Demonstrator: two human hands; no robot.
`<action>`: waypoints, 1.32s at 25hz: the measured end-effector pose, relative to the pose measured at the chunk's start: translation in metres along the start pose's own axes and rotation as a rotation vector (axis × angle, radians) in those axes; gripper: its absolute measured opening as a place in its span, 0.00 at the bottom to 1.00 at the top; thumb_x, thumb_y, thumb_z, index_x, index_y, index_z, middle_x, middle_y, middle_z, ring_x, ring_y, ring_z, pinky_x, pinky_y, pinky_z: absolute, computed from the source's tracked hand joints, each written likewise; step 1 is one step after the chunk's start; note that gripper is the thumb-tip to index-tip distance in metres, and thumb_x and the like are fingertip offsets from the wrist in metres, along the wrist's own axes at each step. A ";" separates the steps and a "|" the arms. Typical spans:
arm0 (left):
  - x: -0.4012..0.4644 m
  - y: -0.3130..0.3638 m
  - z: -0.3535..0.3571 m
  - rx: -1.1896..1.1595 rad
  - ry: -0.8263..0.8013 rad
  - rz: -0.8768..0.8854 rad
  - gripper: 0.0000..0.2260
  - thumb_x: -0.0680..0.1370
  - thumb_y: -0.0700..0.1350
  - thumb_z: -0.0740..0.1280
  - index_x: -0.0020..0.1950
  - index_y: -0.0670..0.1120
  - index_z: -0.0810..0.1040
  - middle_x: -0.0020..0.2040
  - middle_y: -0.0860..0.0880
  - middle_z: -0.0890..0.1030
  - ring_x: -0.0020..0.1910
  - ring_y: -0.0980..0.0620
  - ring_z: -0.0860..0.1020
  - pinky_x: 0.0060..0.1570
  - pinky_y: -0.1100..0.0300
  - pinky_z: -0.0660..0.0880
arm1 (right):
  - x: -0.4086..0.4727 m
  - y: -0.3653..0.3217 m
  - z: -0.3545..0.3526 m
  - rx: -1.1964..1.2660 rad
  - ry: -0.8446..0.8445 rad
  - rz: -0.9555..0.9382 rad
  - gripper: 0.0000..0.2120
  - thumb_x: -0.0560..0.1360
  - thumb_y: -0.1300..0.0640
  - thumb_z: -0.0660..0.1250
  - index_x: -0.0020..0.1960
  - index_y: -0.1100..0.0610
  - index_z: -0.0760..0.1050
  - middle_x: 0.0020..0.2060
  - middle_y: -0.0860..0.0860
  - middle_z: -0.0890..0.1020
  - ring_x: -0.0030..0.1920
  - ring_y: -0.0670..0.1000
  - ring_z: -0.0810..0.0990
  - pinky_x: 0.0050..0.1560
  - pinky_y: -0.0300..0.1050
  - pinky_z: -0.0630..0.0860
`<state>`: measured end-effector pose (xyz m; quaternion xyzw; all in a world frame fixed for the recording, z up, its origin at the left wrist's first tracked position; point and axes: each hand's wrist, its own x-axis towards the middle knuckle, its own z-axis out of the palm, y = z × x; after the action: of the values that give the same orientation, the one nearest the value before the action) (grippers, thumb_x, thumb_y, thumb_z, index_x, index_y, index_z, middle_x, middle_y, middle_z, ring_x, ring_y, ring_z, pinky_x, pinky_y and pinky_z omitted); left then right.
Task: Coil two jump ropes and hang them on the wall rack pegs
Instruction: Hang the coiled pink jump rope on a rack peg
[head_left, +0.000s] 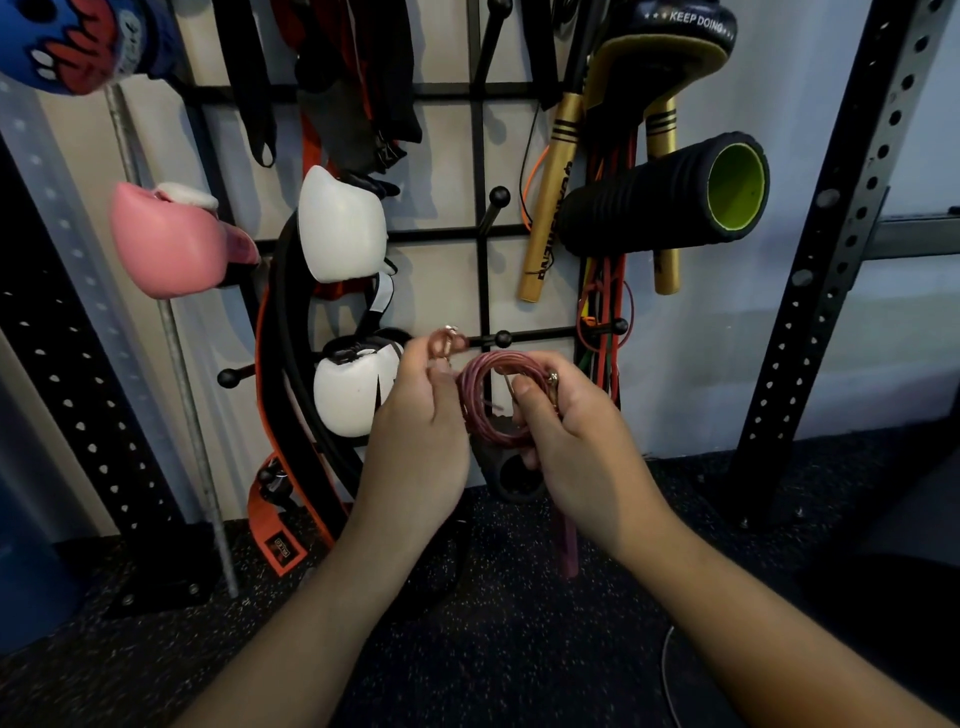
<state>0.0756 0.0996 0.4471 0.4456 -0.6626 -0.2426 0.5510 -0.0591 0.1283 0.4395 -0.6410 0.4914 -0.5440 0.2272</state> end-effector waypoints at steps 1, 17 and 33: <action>0.000 -0.001 0.001 -0.022 -0.003 -0.007 0.13 0.87 0.45 0.53 0.58 0.51 0.78 0.44 0.56 0.82 0.43 0.65 0.79 0.40 0.72 0.71 | 0.001 0.001 0.000 -0.001 -0.002 -0.005 0.11 0.86 0.51 0.58 0.53 0.37 0.75 0.35 0.44 0.81 0.31 0.46 0.76 0.38 0.52 0.78; 0.010 0.019 0.003 -0.468 -0.248 -0.060 0.10 0.86 0.45 0.59 0.53 0.45 0.79 0.32 0.55 0.84 0.32 0.60 0.82 0.32 0.66 0.79 | 0.021 -0.006 -0.020 0.098 -0.055 0.050 0.11 0.85 0.50 0.60 0.62 0.48 0.79 0.46 0.51 0.80 0.31 0.43 0.77 0.33 0.35 0.73; 0.119 0.027 0.052 -0.165 -0.047 0.139 0.14 0.82 0.57 0.65 0.63 0.51 0.77 0.44 0.59 0.81 0.46 0.55 0.82 0.47 0.59 0.77 | 0.121 -0.006 -0.058 -0.004 0.011 -0.110 0.13 0.86 0.49 0.57 0.66 0.48 0.75 0.56 0.41 0.82 0.58 0.38 0.79 0.58 0.35 0.73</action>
<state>0.0178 0.0014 0.5160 0.3459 -0.6823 -0.2680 0.5856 -0.1194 0.0386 0.5196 -0.6644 0.4580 -0.5583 0.1928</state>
